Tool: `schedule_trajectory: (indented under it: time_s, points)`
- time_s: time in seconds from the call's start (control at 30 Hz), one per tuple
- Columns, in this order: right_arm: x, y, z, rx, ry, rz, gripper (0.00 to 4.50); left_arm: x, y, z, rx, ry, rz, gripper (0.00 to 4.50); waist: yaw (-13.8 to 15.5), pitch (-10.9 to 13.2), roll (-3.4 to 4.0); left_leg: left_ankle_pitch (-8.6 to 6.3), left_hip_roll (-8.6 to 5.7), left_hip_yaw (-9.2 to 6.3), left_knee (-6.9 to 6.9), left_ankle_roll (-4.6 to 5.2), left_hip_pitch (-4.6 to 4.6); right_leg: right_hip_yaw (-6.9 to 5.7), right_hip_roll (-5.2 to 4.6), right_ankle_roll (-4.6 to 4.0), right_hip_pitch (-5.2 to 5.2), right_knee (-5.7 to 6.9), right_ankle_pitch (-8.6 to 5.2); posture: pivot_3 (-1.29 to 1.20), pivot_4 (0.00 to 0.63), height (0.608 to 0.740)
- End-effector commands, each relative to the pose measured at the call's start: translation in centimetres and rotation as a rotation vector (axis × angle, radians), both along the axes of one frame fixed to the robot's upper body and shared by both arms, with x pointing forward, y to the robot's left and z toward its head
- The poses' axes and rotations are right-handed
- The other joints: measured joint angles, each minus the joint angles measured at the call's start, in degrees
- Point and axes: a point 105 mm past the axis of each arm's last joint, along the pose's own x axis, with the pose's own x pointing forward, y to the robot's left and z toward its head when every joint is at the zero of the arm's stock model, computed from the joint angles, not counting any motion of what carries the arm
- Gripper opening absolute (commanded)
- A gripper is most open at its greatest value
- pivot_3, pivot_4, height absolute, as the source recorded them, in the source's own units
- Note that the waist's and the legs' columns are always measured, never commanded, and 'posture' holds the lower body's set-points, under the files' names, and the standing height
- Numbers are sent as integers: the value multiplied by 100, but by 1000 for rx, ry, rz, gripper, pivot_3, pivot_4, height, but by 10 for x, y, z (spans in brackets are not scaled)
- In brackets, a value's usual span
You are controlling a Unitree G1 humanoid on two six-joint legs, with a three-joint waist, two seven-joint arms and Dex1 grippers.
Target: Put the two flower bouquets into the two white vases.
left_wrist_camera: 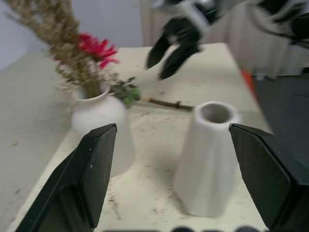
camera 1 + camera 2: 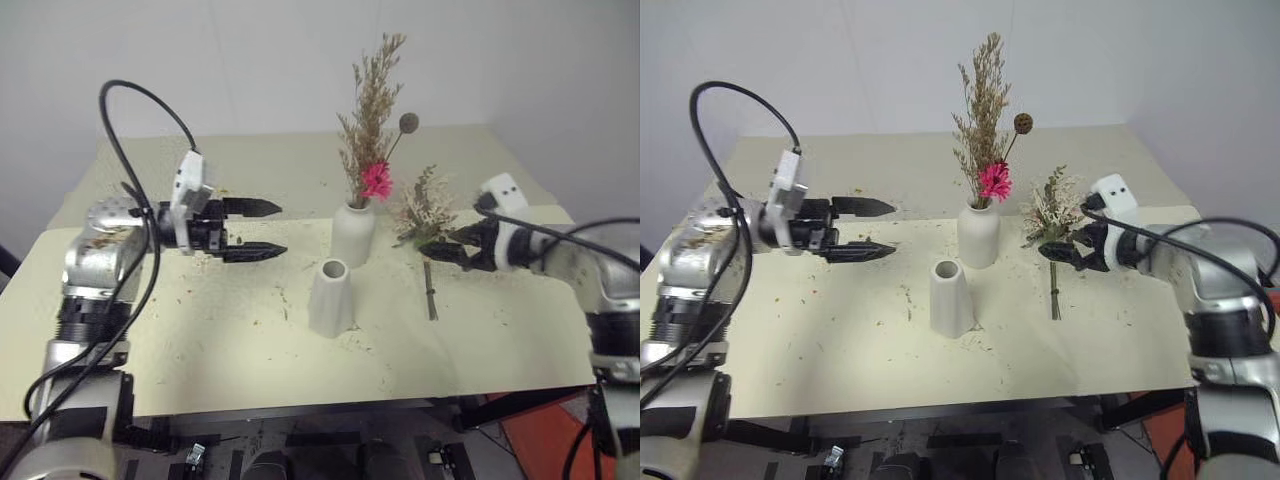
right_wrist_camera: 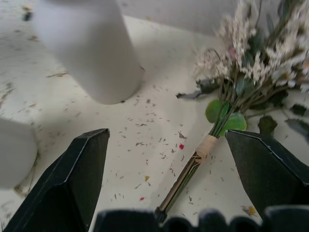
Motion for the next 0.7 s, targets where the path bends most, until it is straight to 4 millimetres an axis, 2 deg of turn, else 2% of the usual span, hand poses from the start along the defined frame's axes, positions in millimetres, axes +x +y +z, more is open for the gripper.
schedule_trajectory:
  time_s: [0.03, 0.23, 0.33, 0.47, 0.7]
  points:
    - [14, -7, -10, -44, 87, -99, 4500, -17, 5, 19, -21, -24, -65, 4035, 5, 0, 0, 0, 0, 0, 0, 0, -2, 0, 0, 0, -2, 1, 0, 0, 150, 740]
    - [35, -2, -37, -126, 168, -151, 4500, -28, 12, 17, 11, -10, -73, 4035, -8, -1, 1, 0, -1, -1, -4, 0, -13, -4, -3, 0, -9, 2, 0, 0, 150, 740]
    - [40, 1, -40, -153, 153, -139, 3931, -33, 14, 16, 20, -1, -76, 4077, -17, -1, 3, 1, -1, -1, -4, -1, -16, -4, -1, -1, -16, 6, 1, 0, 150, 740]
    - [44, -4, -38, -139, 123, -159, 2637, -41, 17, 17, 22, 8, -77, 4077, -37, -1, 3, 0, 0, -2, -4, -1, -15, -3, -1, -2, -17, 8, 1, 0, 150, 740]
    - [46, -32, -18, 0, 63, -328, 303, -43, 23, 16, 31, 17, -50, 4077, -78, -2, 3, 0, -1, -2, -5, -1, -16, -2, -2, -2, -18, 8, 2, 0, 150, 740]
